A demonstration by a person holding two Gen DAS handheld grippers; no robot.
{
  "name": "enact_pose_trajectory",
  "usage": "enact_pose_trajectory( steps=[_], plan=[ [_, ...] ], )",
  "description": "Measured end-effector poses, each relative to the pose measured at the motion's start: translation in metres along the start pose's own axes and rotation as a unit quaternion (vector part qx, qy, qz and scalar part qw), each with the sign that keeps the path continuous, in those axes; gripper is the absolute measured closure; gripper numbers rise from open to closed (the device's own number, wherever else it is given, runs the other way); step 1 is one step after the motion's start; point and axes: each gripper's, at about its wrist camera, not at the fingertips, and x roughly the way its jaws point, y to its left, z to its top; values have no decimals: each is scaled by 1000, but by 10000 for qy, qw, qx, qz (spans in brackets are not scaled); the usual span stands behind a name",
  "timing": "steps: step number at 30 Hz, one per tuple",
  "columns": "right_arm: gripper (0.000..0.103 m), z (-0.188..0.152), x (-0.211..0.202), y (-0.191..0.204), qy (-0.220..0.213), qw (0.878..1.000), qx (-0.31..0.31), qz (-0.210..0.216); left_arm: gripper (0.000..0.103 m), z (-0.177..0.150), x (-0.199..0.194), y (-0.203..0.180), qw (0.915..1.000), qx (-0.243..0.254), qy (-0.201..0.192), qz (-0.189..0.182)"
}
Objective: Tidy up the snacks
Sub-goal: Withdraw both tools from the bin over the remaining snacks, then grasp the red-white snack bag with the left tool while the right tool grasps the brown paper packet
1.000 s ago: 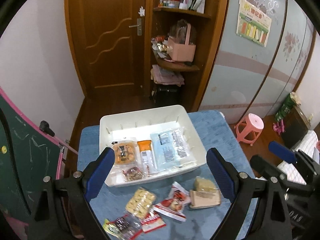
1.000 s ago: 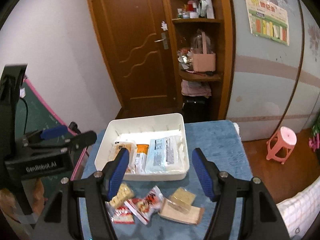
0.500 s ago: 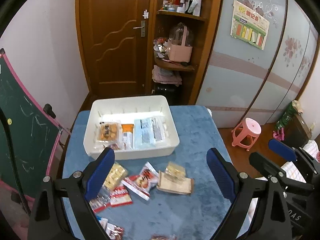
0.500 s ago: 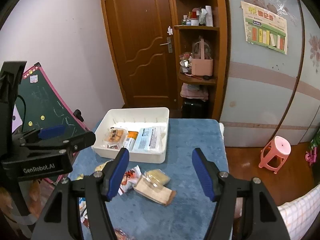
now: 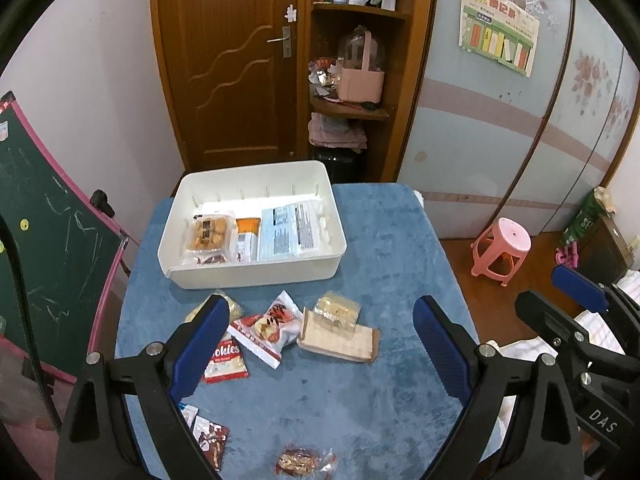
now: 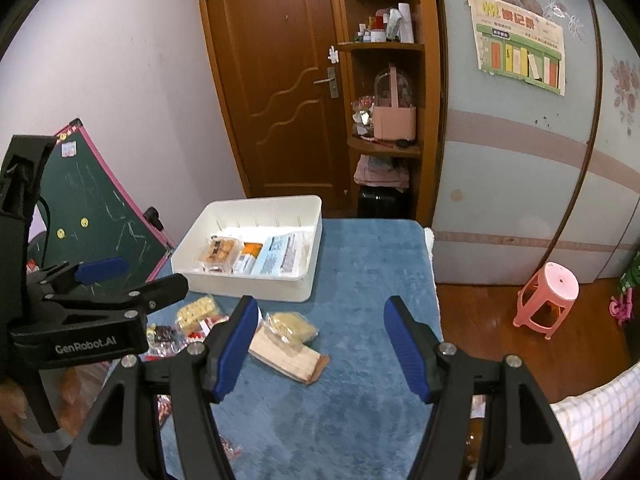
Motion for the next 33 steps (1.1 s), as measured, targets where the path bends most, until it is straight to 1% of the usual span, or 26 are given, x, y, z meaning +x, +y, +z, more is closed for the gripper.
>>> enact_pose_trajectory(
  steps=[6,12,19,24,33],
  plan=[
    [37,-19,15,0,219,9997,-93,37,10,-20,13,6,9998,-147,168,3],
    [37,-37,35,8,425,9987,-268,49,10,-32,36,17,9992,-155,377,24],
    [37,-50,62,17,763,9961,-439,19,10,-40,65,35,9975,-280,633,-109],
    [37,-57,78,27,936,9941,-539,27,10,-43,87,49,9958,-235,868,-150],
    [37,-83,110,32,1380,9889,-538,128,10,-51,116,72,9927,-106,1173,-255]
  ],
)
